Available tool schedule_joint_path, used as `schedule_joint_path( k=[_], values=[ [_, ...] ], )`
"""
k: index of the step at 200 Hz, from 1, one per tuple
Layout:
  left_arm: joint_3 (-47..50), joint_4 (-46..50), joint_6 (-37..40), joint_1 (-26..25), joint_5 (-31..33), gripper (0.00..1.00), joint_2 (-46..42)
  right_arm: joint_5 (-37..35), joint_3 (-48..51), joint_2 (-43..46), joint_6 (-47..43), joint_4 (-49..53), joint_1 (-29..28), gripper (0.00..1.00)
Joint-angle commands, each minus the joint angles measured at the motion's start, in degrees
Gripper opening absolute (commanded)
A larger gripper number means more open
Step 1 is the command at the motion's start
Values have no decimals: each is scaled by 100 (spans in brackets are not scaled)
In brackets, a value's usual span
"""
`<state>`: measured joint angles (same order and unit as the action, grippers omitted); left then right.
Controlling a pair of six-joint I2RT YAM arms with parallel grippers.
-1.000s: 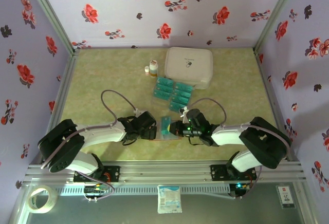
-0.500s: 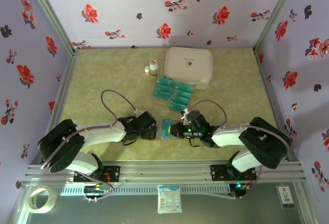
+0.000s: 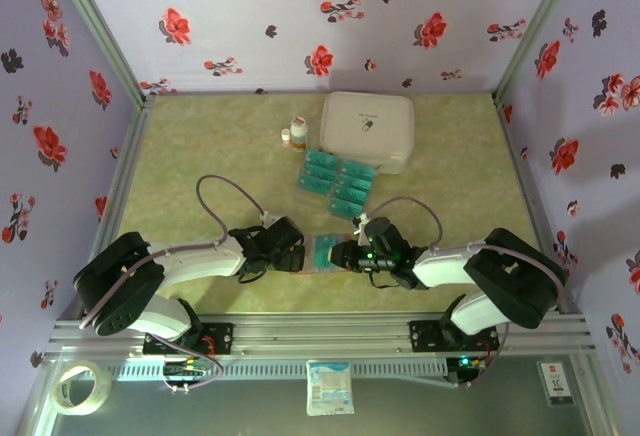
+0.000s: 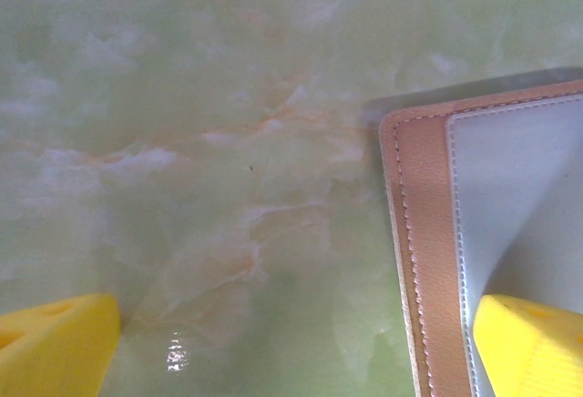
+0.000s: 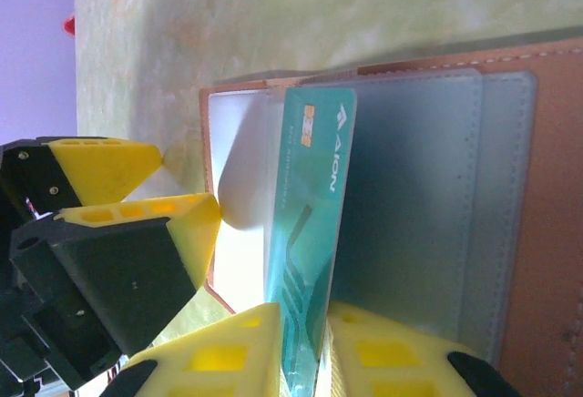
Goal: Put the credit cards into the card holder
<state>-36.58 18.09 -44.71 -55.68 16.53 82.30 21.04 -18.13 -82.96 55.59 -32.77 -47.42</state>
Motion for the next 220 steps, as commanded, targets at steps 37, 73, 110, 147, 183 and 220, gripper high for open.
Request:
schedule_joint_path(
  k=[37, 73, 110, 147, 183, 220],
  values=[
    [56, 190, -38, -39, 152, 100, -38, -84, 82, 25, 4, 51, -39, 26],
    [38, 244, -11, -39, 160, 100, -83, -127, 90, 18, -4, 64, -44, 26],
    [53, 308, 17, -39, 200, 100, -118, -177, 134, 22, -13, 87, -41, 24],
    [126, 303, 8, -39, 227, 100, -113, -184, 161, 26, -21, 96, -47, 14],
    [189, 253, 3, -39, 229, 100, -67, -177, 170, 34, -39, 112, -42, 3],
    [229, 229, -12, -33, 235, 100, -48, -178, 170, 53, -85, 201, -40, 0]
  ],
)
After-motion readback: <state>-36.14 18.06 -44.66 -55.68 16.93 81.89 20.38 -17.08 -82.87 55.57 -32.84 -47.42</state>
